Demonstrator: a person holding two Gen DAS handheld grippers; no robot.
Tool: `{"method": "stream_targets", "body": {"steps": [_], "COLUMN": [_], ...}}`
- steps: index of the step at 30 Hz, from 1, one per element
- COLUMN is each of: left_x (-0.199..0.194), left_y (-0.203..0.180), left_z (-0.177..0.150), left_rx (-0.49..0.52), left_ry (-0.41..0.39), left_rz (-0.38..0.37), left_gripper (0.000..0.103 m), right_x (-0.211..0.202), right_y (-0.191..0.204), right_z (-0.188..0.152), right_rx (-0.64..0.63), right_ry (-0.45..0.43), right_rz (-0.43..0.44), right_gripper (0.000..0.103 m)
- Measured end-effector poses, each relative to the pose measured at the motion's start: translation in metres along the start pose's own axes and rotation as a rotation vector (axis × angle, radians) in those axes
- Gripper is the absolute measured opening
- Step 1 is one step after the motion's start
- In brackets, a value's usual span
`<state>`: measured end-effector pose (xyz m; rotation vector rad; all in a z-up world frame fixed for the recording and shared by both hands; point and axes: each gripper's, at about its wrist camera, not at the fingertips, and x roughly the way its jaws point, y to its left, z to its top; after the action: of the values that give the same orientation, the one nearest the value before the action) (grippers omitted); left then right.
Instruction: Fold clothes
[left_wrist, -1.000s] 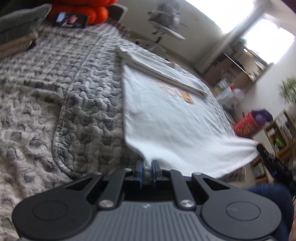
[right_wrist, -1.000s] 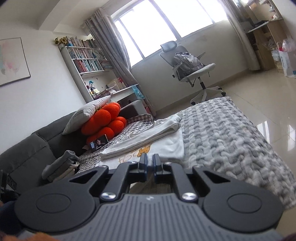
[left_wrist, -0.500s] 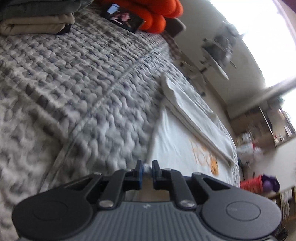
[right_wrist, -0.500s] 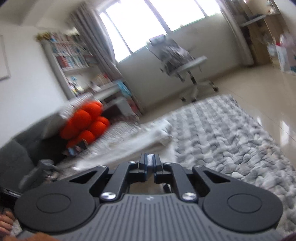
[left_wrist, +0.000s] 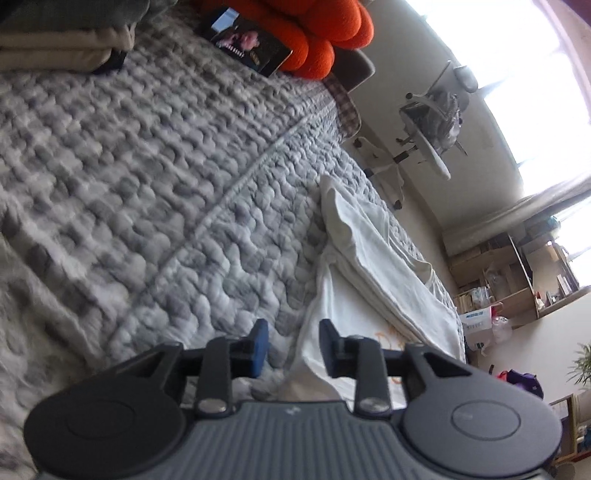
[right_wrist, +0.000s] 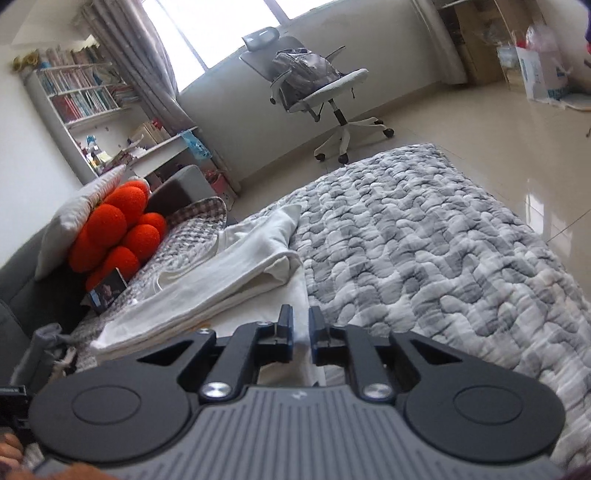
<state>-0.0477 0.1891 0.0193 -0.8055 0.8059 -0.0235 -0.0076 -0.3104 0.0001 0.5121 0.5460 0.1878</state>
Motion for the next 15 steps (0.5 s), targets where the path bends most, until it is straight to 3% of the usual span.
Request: {"method": "stream_targets", "body": {"steps": [3, 6, 9, 11, 14, 15], "left_x": [-0.006, -0.012, -0.021, -0.028, -0.027, -0.026], "left_y": [0.005, 0.005, -0.002, -0.007, -0.004, -0.001], "left_z": [-0.002, -0.008, -0.02, -0.028, -0.027, -0.025], "left_rx": [0.03, 0.119, 0.27, 0.366, 0.354, 0.336], "left_ry": [-0.017, -0.017, -0.023, -0.027, -0.003, 0.001], "left_rz": [-0.017, -0.033, -0.001, 0.02, -0.002, -0.01], "left_gripper": [0.036, 0.041, 0.042, 0.042, 0.051, 0.053], "right_x": [-0.01, -0.013, -0.009, -0.011, -0.007, -0.005], "right_y": [-0.005, -0.004, 0.011, 0.022, 0.027, 0.028], "right_z": [0.004, 0.006, 0.003, 0.0, 0.004, 0.006], "right_rx": [-0.044, -0.155, -0.392, -0.54, -0.588, -0.586], "right_ry": [-0.026, 0.009, 0.108, 0.125, 0.164, 0.175], "right_rz": [-0.033, -0.02, -0.034, -0.039, 0.042, 0.073], "right_gripper": [0.017, 0.017, 0.017, 0.017, 0.017, 0.024]}}
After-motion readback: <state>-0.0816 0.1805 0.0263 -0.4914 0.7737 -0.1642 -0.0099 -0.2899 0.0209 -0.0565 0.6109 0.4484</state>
